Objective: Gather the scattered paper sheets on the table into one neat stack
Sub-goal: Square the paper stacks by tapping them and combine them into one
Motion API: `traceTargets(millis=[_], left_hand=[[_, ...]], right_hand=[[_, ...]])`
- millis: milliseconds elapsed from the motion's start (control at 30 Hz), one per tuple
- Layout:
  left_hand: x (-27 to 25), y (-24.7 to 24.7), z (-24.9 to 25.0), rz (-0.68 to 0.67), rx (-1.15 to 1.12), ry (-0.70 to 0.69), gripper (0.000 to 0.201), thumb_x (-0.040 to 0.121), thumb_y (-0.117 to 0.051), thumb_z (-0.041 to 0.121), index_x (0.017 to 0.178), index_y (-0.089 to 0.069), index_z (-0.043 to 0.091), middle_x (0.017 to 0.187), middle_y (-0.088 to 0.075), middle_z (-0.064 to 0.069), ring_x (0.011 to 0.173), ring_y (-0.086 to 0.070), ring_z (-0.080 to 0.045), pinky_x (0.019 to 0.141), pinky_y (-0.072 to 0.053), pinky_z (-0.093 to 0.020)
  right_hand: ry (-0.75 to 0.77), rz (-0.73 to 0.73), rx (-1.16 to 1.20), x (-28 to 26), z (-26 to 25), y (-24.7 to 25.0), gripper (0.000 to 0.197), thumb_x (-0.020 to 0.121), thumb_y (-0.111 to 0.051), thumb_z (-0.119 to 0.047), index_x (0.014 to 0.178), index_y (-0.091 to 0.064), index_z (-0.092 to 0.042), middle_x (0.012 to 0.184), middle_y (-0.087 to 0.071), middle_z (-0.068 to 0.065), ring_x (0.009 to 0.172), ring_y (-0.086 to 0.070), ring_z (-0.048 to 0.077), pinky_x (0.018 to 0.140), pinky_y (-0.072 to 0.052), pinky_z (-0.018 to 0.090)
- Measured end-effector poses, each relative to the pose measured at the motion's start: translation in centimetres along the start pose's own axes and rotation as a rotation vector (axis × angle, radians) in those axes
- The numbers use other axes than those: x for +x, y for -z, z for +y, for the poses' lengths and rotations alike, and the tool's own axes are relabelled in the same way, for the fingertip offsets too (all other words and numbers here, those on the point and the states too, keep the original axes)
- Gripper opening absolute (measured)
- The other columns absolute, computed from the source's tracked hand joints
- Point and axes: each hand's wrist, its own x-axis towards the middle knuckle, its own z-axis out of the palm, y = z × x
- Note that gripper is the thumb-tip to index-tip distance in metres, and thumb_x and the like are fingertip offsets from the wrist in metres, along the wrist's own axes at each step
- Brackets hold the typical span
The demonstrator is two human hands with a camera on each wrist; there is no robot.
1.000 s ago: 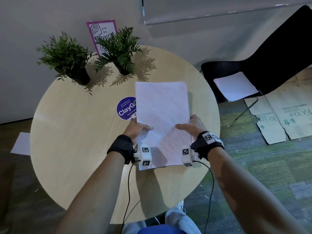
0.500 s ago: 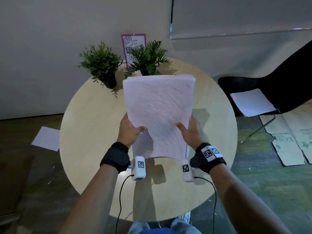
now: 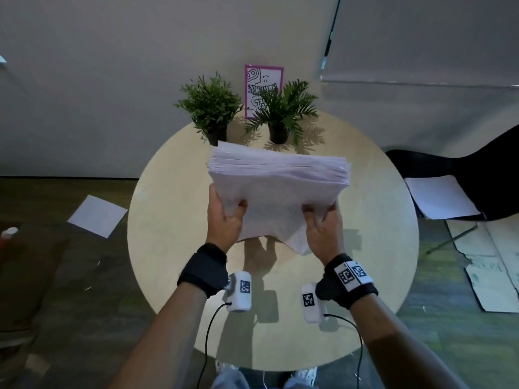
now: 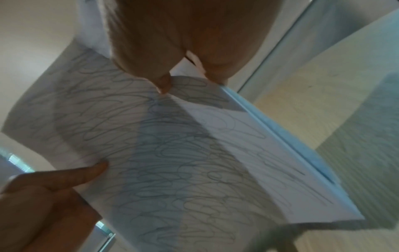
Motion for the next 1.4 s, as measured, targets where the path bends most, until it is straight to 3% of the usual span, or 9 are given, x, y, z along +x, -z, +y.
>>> traceTargets(millis=[267, 433, 567, 700, 900, 1033, 1167, 1267, 1400], left_hand=[[-0.3, 1.0, 1.0, -0.019, -0.144, -0.043, 0.072, 0.077, -0.074, 0.019, 0.139, -0.039, 0.01, 0.132, -0.055, -0.013, 0.124, -0.054, -0.025, 0.102, -0.048, -0.038], [0.4, 0.1, 1.7, -0.017, -0.122, -0.012, 0.053, 0.085, -0.068, 0.015, 0.13, -0.041, 0.021, 0.126, -0.055, -0.01, 0.116, -0.055, -0.023, 0.098, -0.049, -0.05], [0.9, 1.7, 0.9, -0.076, -0.158, 0.05, 0.075, 0.081, -0.072, 0.021, 0.142, -0.031, 0.008, 0.134, -0.052, -0.013, 0.121, -0.054, -0.022, 0.098, -0.051, -0.038], [0.4, 1.6, -0.2, -0.104, -0.047, 0.114, 0.052, 0.083, -0.07, 0.024, 0.128, -0.052, 0.004, 0.12, -0.065, -0.006, 0.112, -0.061, -0.02, 0.099, -0.05, -0.048], [0.5, 1.8, 1.1, -0.073, -0.041, 0.063, 0.046, 0.089, -0.065, 0.021, 0.131, -0.05, 0.008, 0.123, -0.063, -0.005, 0.116, -0.059, -0.019, 0.095, -0.051, -0.033], [-0.3, 2.1, -0.1, -0.07, -0.076, 0.081, 0.051, 0.09, -0.064, 0.016, 0.137, -0.047, 0.007, 0.129, -0.061, -0.008, 0.121, -0.057, -0.023, 0.099, -0.05, -0.038], [-1.3, 1.5, -2.4, -0.095, -0.075, 0.178, 0.05, 0.092, -0.059, 0.017, 0.14, -0.043, 0.019, 0.129, -0.059, 0.001, 0.119, -0.057, -0.009, 0.095, -0.051, -0.03], [-0.4, 0.7, -2.3, -0.114, -0.05, 0.189, 0.041, 0.1, -0.051, 0.005, 0.123, -0.044, 0.038, 0.121, -0.058, 0.011, 0.108, -0.057, 0.006, 0.084, -0.047, -0.013], [1.4, 0.2, -1.4, -0.105, -0.003, 0.181, 0.027, 0.101, -0.049, 0.009, 0.116, -0.045, 0.031, 0.115, -0.057, 0.016, 0.101, -0.057, 0.012, 0.08, -0.046, -0.009]], right_hand=[[0.054, 0.034, 0.061, -0.4, -1.4, 0.0, 0.054, 0.082, -0.072, -0.018, 0.129, -0.047, -0.012, 0.117, -0.06, -0.009, 0.108, -0.059, -0.002, 0.091, -0.048, 0.016], [0.086, 0.065, 0.018, -0.4, -2.3, -1.0, 0.047, 0.092, -0.065, -0.002, 0.12, -0.043, -0.032, 0.111, -0.055, -0.019, 0.101, -0.056, -0.013, 0.083, -0.045, 0.008], [0.08, 0.064, 0.007, 0.0, -1.4, -0.1, 0.043, 0.089, -0.067, 0.0, 0.123, -0.049, -0.019, 0.11, -0.06, -0.011, 0.1, -0.056, -0.013, 0.084, -0.044, 0.007], [0.014, 0.04, 0.021, -0.6, -0.6, -0.7, 0.033, 0.093, -0.065, -0.005, 0.121, -0.053, -0.016, 0.106, -0.062, -0.004, 0.095, -0.058, -0.011, 0.079, -0.048, 0.01], [0.039, 0.057, -0.007, 0.3, -1.4, -0.7, 0.034, 0.093, -0.065, -0.008, 0.124, -0.051, -0.007, 0.104, -0.058, -0.012, 0.093, -0.056, -0.012, 0.076, -0.047, 0.008], [0.031, 0.033, -0.032, -1.1, -0.3, -0.8, 0.038, 0.094, -0.065, -0.01, 0.129, -0.05, -0.004, 0.11, -0.06, -0.001, 0.095, -0.057, -0.008, 0.079, -0.047, 0.007], [-0.091, -0.007, -0.073, -2.1, 1.9, -1.7, 0.032, 0.094, -0.064, -0.013, 0.123, -0.05, -0.01, 0.11, -0.059, 0.003, 0.099, -0.056, 0.015, 0.078, -0.045, 0.009], [-0.128, -0.006, -0.054, -1.2, 1.4, -2.0, 0.036, 0.096, -0.062, -0.01, 0.128, -0.046, -0.015, 0.115, -0.055, 0.001, 0.102, -0.052, 0.011, 0.082, -0.043, 0.017], [-0.148, -0.025, -0.076, 0.5, 0.4, -2.1, 0.032, 0.096, -0.06, -0.009, 0.124, -0.045, -0.019, 0.113, -0.058, 0.002, 0.105, -0.057, 0.02, 0.085, -0.045, 0.025]])
